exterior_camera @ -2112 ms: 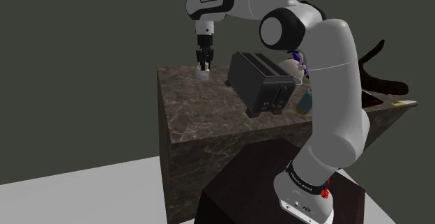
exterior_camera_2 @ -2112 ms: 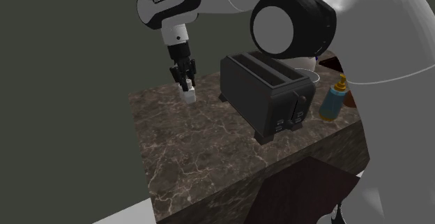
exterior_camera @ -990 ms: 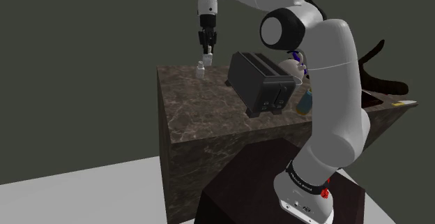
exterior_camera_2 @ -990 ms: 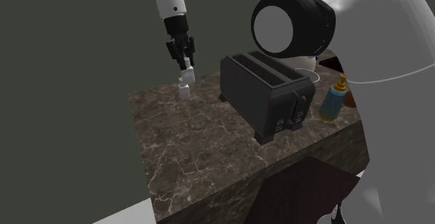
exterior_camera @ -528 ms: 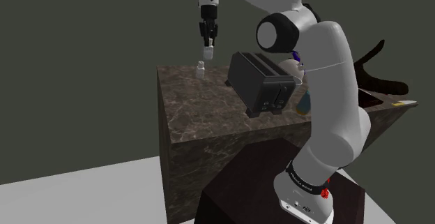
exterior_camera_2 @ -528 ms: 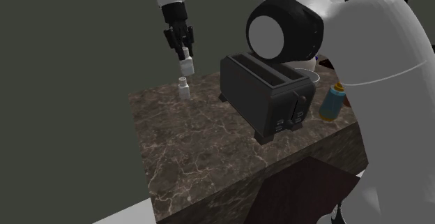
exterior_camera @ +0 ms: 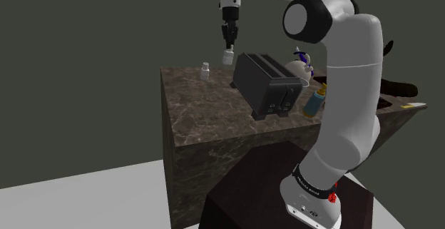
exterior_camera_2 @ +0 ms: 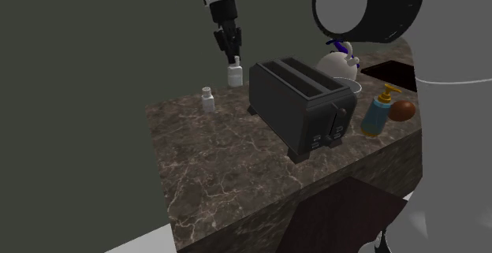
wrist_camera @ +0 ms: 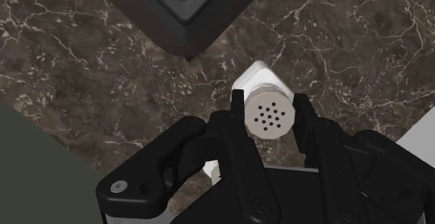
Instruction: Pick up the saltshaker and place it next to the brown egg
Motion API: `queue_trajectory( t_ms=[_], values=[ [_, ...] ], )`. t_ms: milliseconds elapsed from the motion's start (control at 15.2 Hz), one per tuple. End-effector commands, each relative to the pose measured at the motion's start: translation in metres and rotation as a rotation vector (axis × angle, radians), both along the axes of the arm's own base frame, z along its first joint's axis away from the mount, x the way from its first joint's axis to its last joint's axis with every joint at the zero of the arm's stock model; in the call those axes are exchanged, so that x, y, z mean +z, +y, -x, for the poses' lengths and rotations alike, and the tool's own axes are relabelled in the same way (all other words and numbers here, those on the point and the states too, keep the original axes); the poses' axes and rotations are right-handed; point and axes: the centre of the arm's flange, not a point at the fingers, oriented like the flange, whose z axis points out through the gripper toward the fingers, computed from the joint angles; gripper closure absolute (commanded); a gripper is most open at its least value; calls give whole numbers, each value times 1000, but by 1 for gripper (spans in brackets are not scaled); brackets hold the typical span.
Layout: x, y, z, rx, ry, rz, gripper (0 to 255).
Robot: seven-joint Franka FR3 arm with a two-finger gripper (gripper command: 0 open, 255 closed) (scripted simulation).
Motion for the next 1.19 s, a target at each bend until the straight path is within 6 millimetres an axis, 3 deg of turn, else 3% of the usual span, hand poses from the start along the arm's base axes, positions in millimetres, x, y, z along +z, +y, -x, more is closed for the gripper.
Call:
queue_trajectory(
  t_ms=[0, 1122],
  values=[
    [0, -21, 20, 1, 0, -1, 255],
    [1, -184, 175, 1, 0, -1, 255]
  ],
)
